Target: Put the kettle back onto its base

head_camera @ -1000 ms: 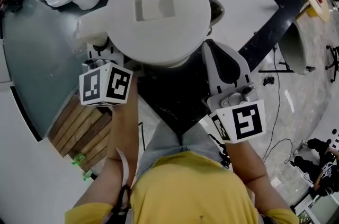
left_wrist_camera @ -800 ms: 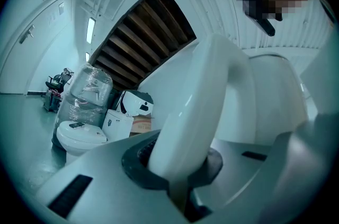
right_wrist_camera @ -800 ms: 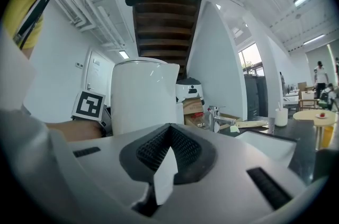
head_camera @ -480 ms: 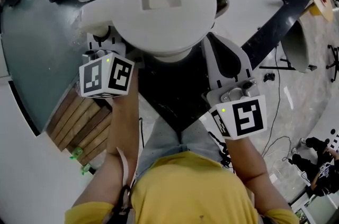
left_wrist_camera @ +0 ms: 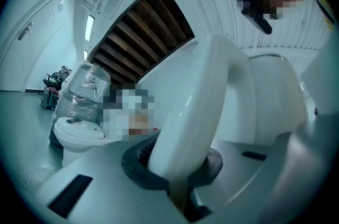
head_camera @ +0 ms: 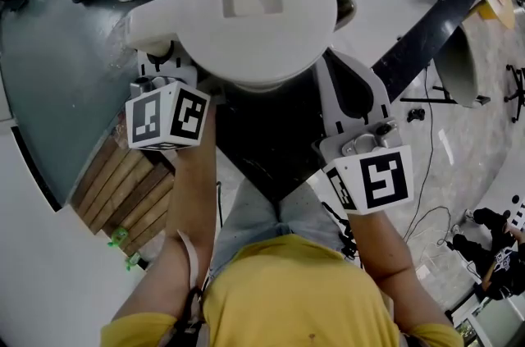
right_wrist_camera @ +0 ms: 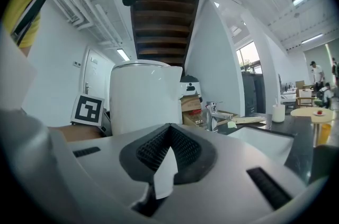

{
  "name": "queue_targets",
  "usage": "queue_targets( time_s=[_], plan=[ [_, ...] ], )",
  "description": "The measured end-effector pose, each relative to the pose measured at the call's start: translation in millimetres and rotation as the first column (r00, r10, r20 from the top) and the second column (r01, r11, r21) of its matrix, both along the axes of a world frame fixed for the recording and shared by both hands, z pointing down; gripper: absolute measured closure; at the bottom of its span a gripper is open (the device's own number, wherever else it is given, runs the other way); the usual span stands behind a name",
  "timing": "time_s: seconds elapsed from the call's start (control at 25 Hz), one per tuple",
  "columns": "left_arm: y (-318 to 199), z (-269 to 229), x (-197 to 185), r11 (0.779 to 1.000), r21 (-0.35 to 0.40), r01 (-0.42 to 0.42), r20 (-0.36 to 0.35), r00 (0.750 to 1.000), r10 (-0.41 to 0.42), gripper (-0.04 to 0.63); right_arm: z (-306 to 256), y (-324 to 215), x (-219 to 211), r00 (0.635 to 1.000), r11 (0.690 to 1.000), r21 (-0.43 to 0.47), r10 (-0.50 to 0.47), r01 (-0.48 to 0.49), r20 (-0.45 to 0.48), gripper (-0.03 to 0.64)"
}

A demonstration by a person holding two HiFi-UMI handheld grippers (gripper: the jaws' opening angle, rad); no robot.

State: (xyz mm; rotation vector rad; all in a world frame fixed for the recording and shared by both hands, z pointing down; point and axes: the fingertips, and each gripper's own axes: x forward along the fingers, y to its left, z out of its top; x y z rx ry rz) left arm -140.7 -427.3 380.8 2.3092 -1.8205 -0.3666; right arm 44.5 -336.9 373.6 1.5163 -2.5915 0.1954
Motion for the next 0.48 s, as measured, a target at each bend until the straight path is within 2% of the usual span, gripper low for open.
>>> queue_targets(
  time_s=[0.48],
  plan=[
    [3.2,10.8,-4.0,1.0,0.011,0.006,0.001,1.0,-0.006,0.571,6.8,0.1,-2.3,1.0,1.0,-0.011,0.003,-0.003,0.0,0.601]
  ],
)
